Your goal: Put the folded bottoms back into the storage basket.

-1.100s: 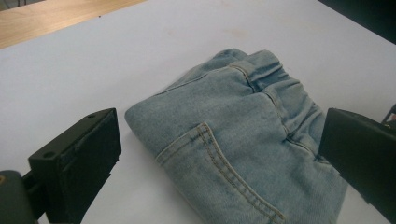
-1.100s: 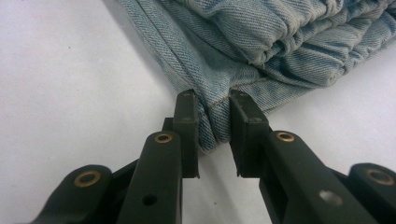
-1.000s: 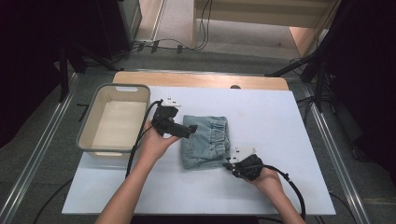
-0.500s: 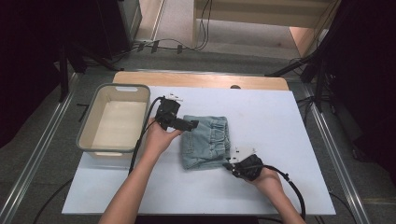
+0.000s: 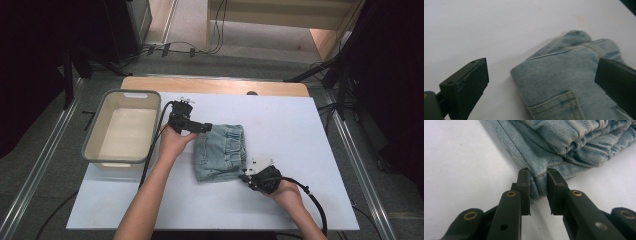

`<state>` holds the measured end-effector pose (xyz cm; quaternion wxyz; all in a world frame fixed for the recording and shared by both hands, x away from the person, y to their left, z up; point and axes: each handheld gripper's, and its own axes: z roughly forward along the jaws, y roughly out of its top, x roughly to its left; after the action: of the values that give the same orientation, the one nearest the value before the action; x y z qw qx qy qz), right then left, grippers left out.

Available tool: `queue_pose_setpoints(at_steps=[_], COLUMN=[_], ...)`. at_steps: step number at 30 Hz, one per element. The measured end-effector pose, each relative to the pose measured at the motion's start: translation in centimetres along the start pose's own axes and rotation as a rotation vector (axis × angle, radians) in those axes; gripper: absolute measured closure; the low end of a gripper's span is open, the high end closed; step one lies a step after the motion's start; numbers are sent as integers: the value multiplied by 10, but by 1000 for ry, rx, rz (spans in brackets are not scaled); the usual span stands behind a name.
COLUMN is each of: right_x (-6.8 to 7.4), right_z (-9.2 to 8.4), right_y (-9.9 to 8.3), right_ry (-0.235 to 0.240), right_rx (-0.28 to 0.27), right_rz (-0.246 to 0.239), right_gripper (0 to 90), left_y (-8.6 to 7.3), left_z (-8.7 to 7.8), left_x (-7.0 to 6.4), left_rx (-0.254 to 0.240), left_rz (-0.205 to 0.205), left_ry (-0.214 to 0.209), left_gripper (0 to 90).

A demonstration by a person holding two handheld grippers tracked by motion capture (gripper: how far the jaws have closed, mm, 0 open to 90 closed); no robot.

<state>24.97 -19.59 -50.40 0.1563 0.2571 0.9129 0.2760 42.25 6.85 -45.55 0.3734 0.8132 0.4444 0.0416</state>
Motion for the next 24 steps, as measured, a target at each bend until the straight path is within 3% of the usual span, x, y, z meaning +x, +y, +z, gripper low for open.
queue_pose_setpoints(at_steps=[5,8,14,19,21,24], right_x=[0,0,0,0,0,0], right_z=[-1,0,-1,-1,-1,-1], right_y=[0,0,0,0,0,0], right_ry=[-14,0,-16,-15,-15,-18], right_rx=[0,-1,1,0,-1,1], right_rz=[-3,-3,-3,-2,-1,4], right_gripper=[726,726,726,725,725,725], left_y=[0,-1,-3,-4,-5,-7], left_z=[4,6,13,19,22,25], left_x=[4,8,15,17,16,19], left_rx=[0,-6,20,15,24,32], left_rz=[-1,-20,-42,-58,-44,-69], left_ry=[33,30,41,10,12,-22], left_gripper=[13,47,113,170,184,206])
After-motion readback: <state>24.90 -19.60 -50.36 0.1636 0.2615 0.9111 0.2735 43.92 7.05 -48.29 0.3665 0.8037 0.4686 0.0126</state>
